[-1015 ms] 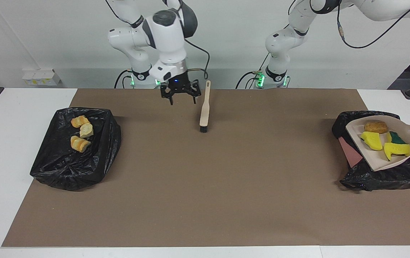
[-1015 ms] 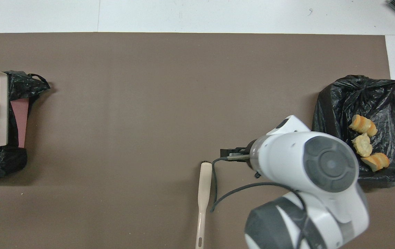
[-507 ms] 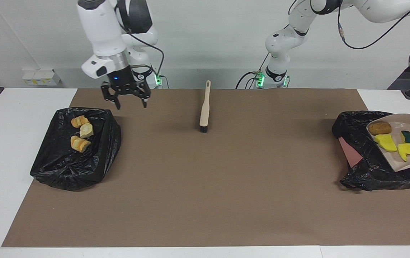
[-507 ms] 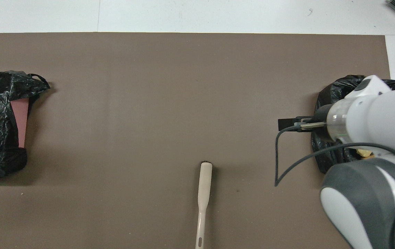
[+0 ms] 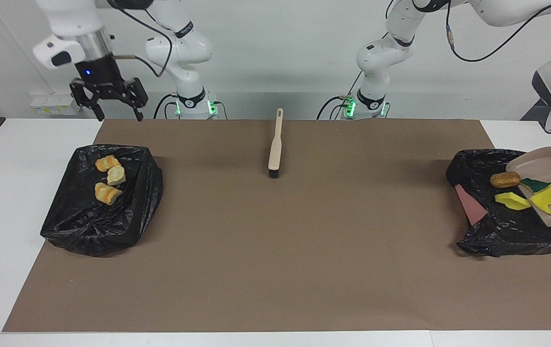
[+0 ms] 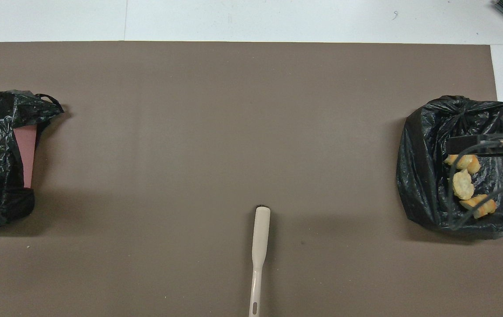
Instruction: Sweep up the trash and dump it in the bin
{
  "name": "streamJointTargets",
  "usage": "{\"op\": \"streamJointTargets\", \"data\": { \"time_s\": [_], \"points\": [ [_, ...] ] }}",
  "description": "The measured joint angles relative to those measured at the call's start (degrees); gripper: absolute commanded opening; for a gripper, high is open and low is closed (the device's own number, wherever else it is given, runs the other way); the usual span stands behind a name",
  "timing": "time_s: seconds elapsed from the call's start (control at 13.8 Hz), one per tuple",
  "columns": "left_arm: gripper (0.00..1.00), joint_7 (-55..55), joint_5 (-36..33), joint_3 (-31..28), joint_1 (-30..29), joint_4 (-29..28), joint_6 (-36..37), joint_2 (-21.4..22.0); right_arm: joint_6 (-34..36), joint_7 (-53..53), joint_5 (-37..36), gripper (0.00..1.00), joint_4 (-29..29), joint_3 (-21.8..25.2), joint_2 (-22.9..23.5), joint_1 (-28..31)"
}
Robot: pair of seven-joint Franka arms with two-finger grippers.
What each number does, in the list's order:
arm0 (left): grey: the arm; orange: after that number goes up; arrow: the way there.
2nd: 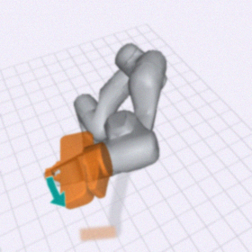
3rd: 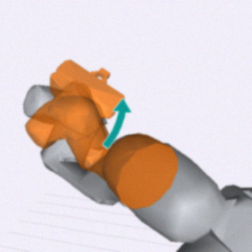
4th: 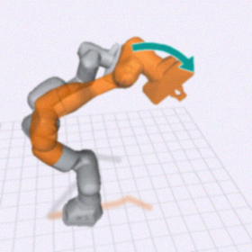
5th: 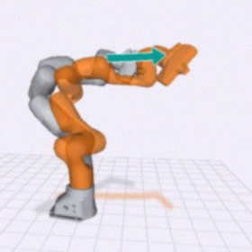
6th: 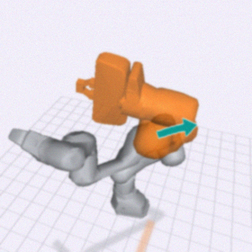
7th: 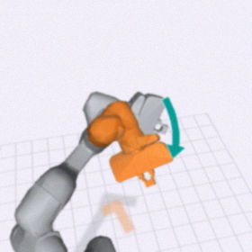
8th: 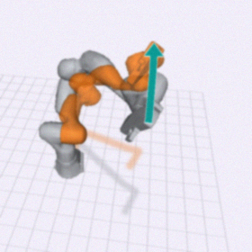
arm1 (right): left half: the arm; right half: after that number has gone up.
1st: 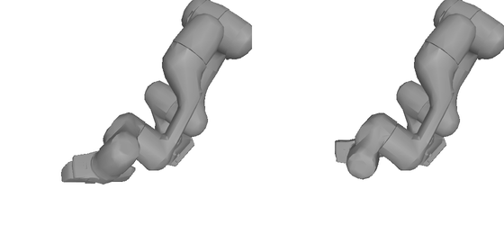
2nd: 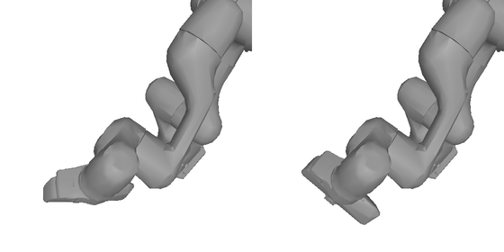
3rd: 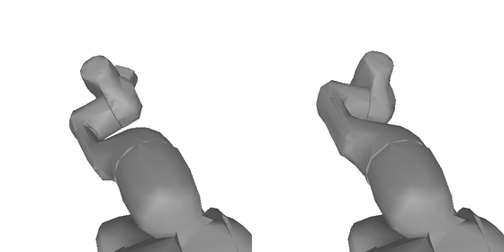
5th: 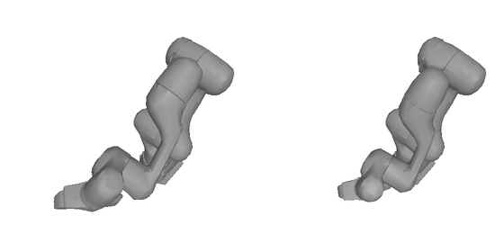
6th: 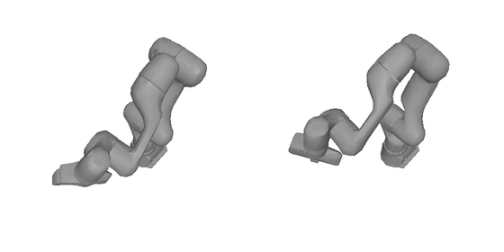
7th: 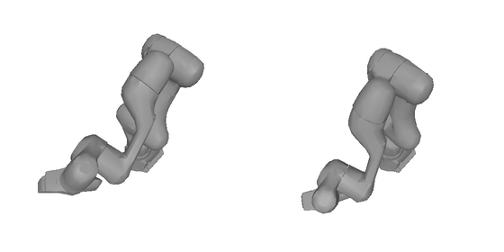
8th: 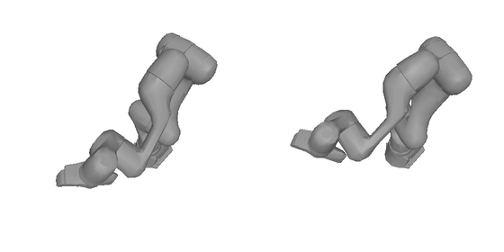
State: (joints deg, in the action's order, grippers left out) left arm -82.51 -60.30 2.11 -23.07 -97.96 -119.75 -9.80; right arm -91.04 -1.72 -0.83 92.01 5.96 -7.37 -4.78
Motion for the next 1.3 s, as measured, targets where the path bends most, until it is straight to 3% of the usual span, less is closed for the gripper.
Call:
{"op": "streamJointTargets", "data": {
  "time_s": [0.36,0.58,0.94,1.3],
  "points": [
    [0.00,0.2,-2.4,0.2,2.6,-0.4,2.7,3.6,2.0,-0.2,1.0,1.00,-4.0,0.0,3.3,2.0],
    [0.00,1.5,-2.4,0.3,7.0,-0.6,8.3,4.7,2.5,-0.2,1.0,1.00,-4.0,-2.4,3.7,3.4],
    [0.00,9.7,-2.4,0.7,16.5,-0.7,20.2,4.7,3.3,-0.3,-2.9,1.00,-4.0,-1.7,3.7,2.8],
    [0.00,22.1,7.3,0.9,24.1,-0.6,28.7,4.9,3.7,-0.3,-2.9,1.00,-4.0,-1.0,3.4,2.9]
  ]
}}
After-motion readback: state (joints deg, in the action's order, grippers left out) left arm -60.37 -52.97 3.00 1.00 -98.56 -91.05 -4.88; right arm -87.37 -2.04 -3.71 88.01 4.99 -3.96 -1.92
